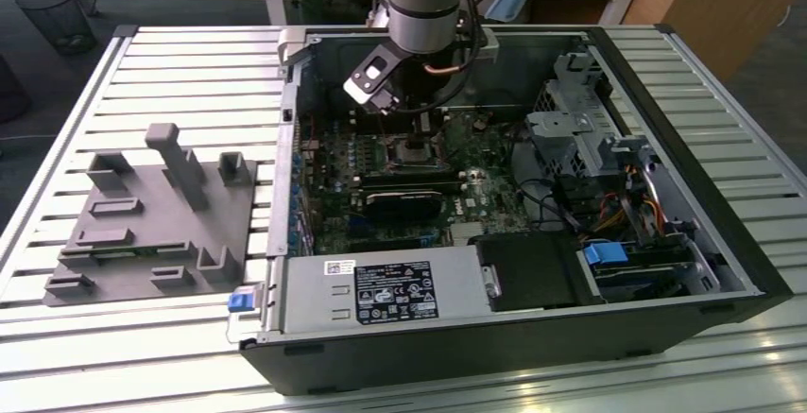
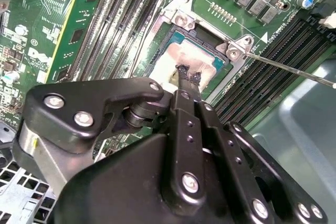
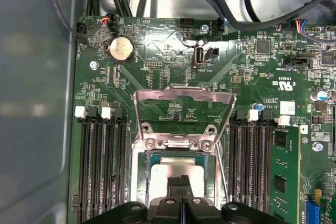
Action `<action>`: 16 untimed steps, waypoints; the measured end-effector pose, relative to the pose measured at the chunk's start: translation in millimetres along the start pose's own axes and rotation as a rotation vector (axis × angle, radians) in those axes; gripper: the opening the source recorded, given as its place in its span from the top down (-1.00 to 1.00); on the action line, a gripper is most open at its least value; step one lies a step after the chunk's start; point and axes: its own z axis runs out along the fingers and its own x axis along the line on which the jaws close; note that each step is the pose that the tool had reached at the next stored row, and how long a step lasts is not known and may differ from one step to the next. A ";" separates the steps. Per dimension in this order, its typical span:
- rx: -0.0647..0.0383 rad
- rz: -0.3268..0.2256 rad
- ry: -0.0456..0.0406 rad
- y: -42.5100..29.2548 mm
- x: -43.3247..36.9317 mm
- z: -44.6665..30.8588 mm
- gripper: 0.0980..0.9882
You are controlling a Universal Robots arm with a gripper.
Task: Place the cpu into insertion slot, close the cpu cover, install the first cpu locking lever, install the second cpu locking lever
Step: 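Place the cpu into insertion slot, then close the cpu cover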
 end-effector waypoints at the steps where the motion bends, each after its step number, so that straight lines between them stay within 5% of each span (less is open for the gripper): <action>1: 0.000 0.000 0.0001 0.0 0.0 -0.1 0.98; 16: 0.001 0.000 0.0007 0.1 -0.3 -3.0 0.98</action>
